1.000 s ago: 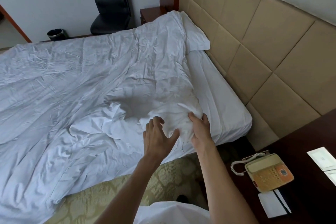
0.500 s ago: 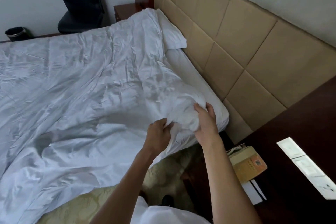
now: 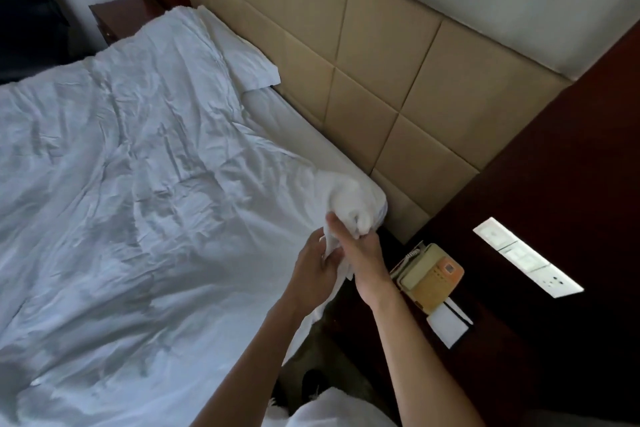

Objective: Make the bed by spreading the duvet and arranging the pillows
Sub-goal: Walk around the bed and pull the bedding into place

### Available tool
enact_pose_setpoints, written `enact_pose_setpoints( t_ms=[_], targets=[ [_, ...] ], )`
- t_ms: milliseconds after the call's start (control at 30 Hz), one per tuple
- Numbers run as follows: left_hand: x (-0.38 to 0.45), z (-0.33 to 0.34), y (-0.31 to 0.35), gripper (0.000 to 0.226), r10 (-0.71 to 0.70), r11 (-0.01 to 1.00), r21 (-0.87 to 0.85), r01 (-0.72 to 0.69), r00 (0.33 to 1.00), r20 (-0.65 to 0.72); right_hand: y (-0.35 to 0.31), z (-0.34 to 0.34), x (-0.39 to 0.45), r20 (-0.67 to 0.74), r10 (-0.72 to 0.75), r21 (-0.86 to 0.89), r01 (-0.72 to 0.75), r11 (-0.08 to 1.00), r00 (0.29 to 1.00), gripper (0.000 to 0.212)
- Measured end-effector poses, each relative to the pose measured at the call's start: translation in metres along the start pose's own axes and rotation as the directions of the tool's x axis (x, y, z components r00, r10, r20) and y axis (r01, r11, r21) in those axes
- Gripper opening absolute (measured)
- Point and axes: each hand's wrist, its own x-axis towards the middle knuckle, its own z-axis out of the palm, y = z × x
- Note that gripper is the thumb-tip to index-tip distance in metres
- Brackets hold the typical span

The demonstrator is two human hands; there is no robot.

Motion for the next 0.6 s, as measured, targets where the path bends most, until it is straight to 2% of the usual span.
enact_pose_setpoints(
  t_ms=[67, 167, 300, 367, 433, 467, 500, 533, 600],
  targets=[
    [0.007, -0.001, 0.003, 0.031, 0.044, 0.998, 0.043, -0.046, 0.998, 0.054, 0.002, 0.009, 0.002, -0.125, -0.045, 0.013, 0.047, 0.999, 0.991, 0.025],
    [0.013, -0.003, 0.001, 0.029, 0.005, 0.995, 0.102, -0.021, 0.988, 0.156, 0.003, 0.005, 0.012, -0.351, -0.012, -0.010, 0.009, 1.000, 0.936, 0.020],
    [0.020, -0.003, -0.003, 0.023, -0.056, 0.990, 0.137, 0.024, 0.970, 0.237, 0.001, -0.003, 0.023, -0.474, -0.063, 0.024, 0.084, 0.996, 0.878, 0.020],
    [0.025, -0.008, 0.001, 0.030, -0.165, 0.986, 0.020, 0.165, 0.950, 0.267, -0.002, -0.008, 0.027, -0.493, -0.089, 0.032, 0.121, 0.992, 0.865, 0.013],
    [0.036, -0.014, 0.006, 0.034, -0.298, 0.901, -0.237, 0.364, 0.915, 0.272, -0.004, -0.017, 0.028, -0.497, -0.098, 0.057, 0.146, 0.988, 0.862, 0.014],
    [0.044, -0.015, 0.006, 0.038, -0.359, 0.855, -0.302, 0.421, 0.902, 0.240, -0.004, -0.023, 0.029, -0.495, -0.095, 0.075, 0.152, 0.986, 0.863, 0.017],
    [0.053, -0.014, 0.007, 0.046, -0.405, 0.853, -0.275, 0.442, 0.896, 0.184, -0.004, -0.028, 0.030, -0.488, -0.098, 0.076, 0.154, 0.985, 0.867, 0.019],
    [0.065, -0.009, 0.005, 0.057, -0.446, 0.872, -0.164, 0.461, 0.887, 0.124, -0.005, -0.032, 0.031, -0.480, -0.114, 0.060, 0.162, 0.985, 0.870, 0.021],
    [0.089, 0.008, 0.006, 0.074, -0.511, 0.848, 0.177, 0.500, 0.859, 0.024, -0.008, -0.043, 0.037, -0.467, -0.181, -0.002, 0.203, 0.979, 0.866, 0.023]
  ],
)
